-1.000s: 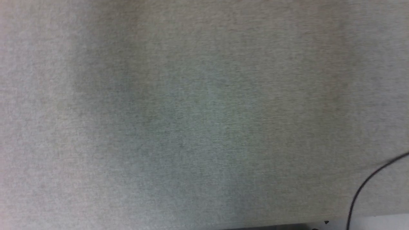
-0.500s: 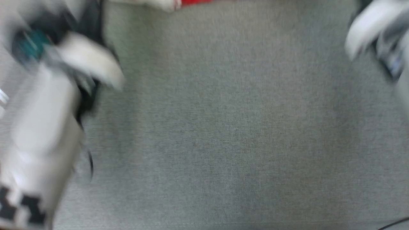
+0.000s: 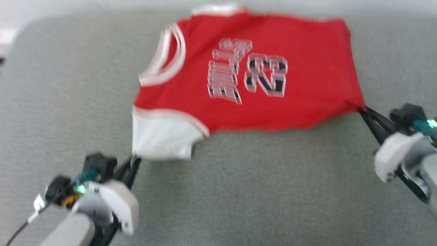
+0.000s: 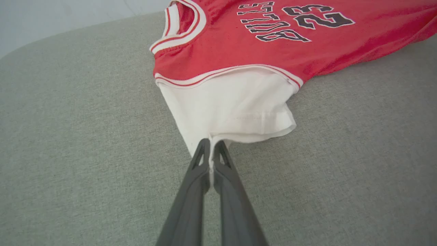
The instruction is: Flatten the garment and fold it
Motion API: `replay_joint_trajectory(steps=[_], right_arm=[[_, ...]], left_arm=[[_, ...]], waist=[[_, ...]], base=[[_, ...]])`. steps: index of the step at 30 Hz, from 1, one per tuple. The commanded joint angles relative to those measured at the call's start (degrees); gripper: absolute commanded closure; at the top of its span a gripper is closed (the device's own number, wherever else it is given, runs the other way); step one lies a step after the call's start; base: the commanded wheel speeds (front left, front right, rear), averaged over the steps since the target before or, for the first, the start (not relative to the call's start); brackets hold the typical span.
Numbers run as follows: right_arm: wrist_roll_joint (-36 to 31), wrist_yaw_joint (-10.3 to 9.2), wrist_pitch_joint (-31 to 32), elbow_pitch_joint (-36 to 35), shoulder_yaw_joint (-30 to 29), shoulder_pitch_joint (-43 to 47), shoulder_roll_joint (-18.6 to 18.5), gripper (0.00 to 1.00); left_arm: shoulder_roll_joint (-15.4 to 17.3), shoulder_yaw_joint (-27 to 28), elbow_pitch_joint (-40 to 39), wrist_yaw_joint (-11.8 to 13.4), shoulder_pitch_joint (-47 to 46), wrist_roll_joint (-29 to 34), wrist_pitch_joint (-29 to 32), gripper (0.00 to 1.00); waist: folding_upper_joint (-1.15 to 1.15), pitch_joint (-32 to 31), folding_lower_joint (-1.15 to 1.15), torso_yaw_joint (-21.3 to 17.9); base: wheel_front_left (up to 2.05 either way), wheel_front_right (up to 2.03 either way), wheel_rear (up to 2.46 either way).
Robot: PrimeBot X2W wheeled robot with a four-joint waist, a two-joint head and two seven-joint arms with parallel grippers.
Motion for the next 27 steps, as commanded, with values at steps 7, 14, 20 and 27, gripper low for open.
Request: replay_joint_trajectory(steps=[7, 14, 20, 27], right_arm=[[5.0, -0.12, 6.6, -9.0, -3.9, 12.8, -6.0, 1.00], [9.9, -0.12, 15.9, -18.4, -10.6, 27.0, -9.7, 1.00], [11.8, -0.12, 21.0, -26.1, -16.1, 36.6, -9.7, 1.00], [9.4, -0.12, 20.6, -31.9, -21.5, 40.1, -6.9, 1.00]], left_arm=[[5.1, -0.7, -11.9, 1.9, 11.3, -6.8, 9.4, 1.00], [7.6, -1.8, -19.8, 3.0, 18.0, -11.6, 14.9, 1.00], [8.2, -4.5, -20.9, 2.8, 21.5, -13.8, 18.6, 1.00], [6.6, -2.2, -21.5, 3.3, 20.0, -13.9, 14.9, 1.00]], waist=[[0.00, -10.0, 0.03, 4.1], [0.00, -12.0, 0.03, 3.6], [0.00, -12.2, 0.03, 2.6], [0.00, -11.5, 0.03, 1.2]], base=[[0.00, 0.00, 0.00], [0.00, 0.00, 0.00], [0.00, 0.00, 0.00], [0.00, 0.00, 0.00]])
